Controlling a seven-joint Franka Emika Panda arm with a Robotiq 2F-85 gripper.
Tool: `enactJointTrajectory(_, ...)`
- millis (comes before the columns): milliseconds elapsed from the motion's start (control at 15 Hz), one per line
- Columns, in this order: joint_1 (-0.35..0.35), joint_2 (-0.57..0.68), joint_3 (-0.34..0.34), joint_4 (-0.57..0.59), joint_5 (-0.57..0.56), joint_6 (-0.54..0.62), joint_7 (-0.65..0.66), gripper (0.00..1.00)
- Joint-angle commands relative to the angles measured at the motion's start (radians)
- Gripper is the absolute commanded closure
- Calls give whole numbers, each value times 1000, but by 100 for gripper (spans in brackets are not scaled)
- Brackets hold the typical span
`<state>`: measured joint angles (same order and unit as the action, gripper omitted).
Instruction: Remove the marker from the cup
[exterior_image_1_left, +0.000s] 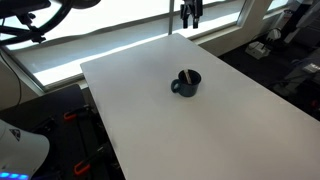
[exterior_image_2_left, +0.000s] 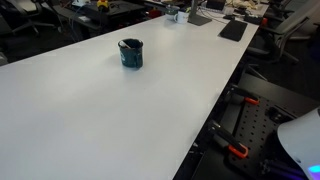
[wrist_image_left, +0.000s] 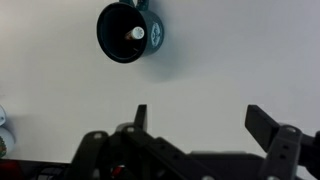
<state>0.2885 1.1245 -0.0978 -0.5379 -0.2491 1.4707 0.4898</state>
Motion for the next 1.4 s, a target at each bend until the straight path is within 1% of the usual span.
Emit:
enactJointTrajectory(0, -8, -35, 17, -61, 22, 42, 55, 0)
enactJointTrajectory(133, -26, -34, 33, -74, 45, 67, 89, 0)
enactJointTrajectory(267, -52, -33, 49, -96, 92, 109, 125, 0)
enactJointTrajectory(467, -94, -42, 70, -165, 139, 163, 125, 0)
enactJointTrajectory(667, -130, -67, 76, -271, 157, 222, 104, 0)
enactJointTrajectory(933, -167, -118, 82, -450, 166, 321, 84, 0)
enactJointTrajectory(1333, -182, -218, 80, -694, 159, 433, 77, 0)
